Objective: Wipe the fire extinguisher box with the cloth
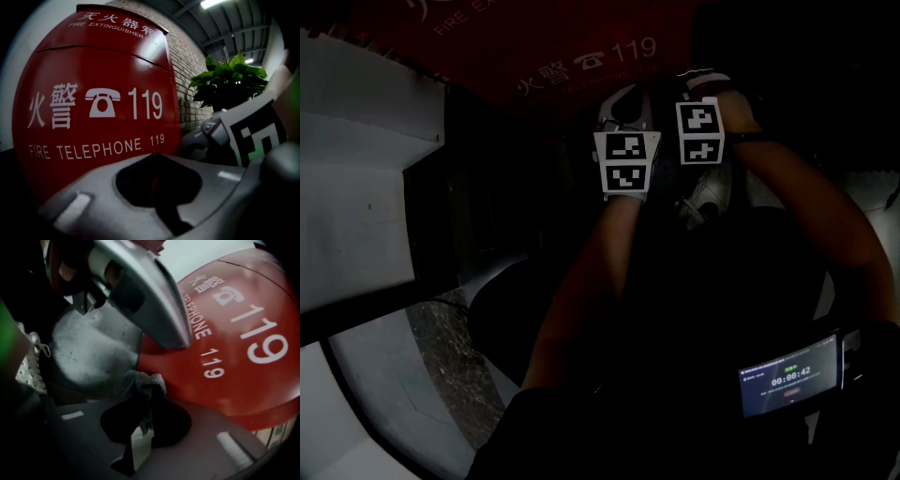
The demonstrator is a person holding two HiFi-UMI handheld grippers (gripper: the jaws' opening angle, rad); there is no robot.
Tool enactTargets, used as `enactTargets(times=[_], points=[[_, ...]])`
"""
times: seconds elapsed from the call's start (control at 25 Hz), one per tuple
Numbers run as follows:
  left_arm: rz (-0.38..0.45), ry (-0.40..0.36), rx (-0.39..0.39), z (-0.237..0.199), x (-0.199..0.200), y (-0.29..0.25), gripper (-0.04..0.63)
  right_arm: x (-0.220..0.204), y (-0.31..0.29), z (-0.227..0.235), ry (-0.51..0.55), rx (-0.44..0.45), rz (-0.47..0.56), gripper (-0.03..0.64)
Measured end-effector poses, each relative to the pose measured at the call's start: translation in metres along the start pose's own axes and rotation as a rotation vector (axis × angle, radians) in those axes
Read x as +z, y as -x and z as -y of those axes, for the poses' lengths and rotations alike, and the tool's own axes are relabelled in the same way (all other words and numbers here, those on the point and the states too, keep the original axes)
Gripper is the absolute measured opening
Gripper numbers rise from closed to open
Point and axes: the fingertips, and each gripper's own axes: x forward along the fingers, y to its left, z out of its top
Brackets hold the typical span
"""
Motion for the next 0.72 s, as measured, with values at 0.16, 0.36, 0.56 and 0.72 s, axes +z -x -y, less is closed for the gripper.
enactTargets(times=[0.16,0.36,0.56,0.72], points=[[-0.008,0.014,-0.007,0.001,-0.003,0.001,0.003,-0.002,-0.009,-0.01,0.06,-0.024,-0.007,0.034],[-0.034,0.067,-0.084,0.015,0.018,0.015,0.003,0.009,0.019,-0.003,0.07,-0.048,0.04,0.034],[-0.014,0.092,-0.086,0.011,0.07,0.063,0.003,0.028,0.088,0.026,0.064,-0.075,0.069,0.034],[0.067,0.071,-0.063,-0.009,0.145,0.093,0.003,0.051,0.15,0.086,0.085,-0.188,0.106,0.034]])
